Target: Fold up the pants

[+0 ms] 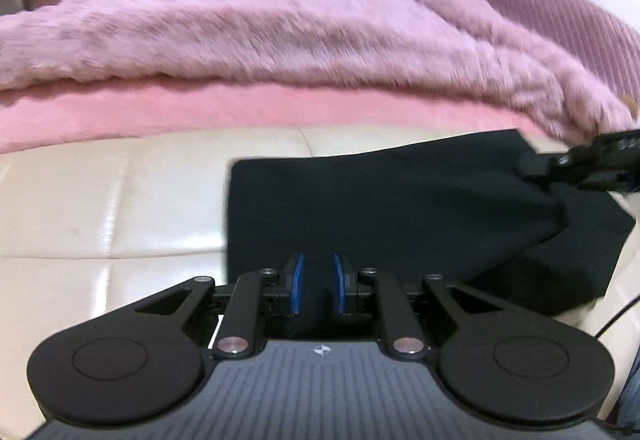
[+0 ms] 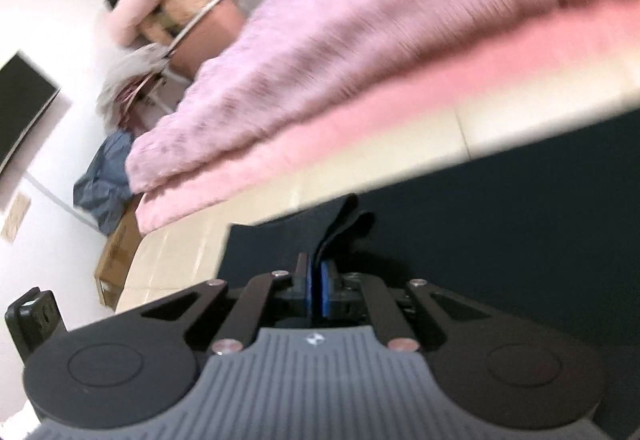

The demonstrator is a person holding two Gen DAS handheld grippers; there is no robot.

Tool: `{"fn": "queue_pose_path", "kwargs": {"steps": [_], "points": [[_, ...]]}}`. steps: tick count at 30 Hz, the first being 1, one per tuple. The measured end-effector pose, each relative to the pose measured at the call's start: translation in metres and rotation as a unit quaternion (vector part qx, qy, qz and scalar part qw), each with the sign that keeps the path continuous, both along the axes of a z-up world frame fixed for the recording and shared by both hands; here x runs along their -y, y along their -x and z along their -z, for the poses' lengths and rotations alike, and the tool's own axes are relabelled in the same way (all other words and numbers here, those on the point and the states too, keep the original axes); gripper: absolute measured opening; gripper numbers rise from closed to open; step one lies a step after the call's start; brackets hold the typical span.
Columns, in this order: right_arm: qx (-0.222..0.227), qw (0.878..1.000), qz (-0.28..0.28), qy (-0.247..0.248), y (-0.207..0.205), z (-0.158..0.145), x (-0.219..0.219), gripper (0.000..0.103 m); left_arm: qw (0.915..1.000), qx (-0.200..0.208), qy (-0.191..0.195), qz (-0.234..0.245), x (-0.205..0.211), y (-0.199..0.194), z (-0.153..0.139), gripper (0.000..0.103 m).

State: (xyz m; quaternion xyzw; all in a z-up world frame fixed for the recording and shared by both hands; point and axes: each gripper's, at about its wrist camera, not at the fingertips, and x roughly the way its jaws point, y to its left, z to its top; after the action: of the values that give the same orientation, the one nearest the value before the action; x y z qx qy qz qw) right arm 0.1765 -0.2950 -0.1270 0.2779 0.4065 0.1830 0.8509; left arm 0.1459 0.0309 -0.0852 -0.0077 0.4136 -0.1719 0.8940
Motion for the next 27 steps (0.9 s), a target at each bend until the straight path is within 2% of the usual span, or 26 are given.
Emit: {"fn": "queue_pose_path", "kwargs": {"steps": [6, 10, 15, 18, 20, 25, 27], "points": [[0.044, 0.998, -0.027, 0.041, -0.008, -0.09, 0.026, 0.0, 0.9996, 0.017, -0.004, -0.02, -0.002, 0.009, -0.022, 0.018], [0.057, 0.996, -0.027, 0.067, -0.004, -0.143, 0.07, 0.0, 0.9996, 0.022, 0.001, -0.018, 0.012, 0.009, -0.031, 0.018], [0.06, 0.995, -0.004, 0.081, 0.007, -0.193, 0.138, 0.0, 0.9998, 0.017, -0.007, -0.004, 0.04, 0.002, -0.032, 0.018], [0.056, 0.993, 0.013, 0.104, 0.016, -0.204, 0.177, 0.0, 0.9999, 0.009, -0.001, 0.012, 0.059, -0.004, -0.028, 0.018], [0.044, 0.992, 0.024, 0.117, 0.019, -0.2, 0.201, 0.0, 0.9997, 0.004, -0.005, 0.024, 0.073, -0.009, -0.025, 0.018], [-0.001, 0.99, 0.063, 0.129, 0.017, -0.161, 0.263, 0.0, 0.9981, -0.006, -0.019, 0.057, 0.108, -0.021, -0.014, 0.018], [-0.023, 0.986, 0.075, 0.15, 0.012, -0.139, 0.288, 0.0, 0.9974, -0.011, -0.02, 0.068, 0.119, -0.024, -0.01, 0.018]]}}
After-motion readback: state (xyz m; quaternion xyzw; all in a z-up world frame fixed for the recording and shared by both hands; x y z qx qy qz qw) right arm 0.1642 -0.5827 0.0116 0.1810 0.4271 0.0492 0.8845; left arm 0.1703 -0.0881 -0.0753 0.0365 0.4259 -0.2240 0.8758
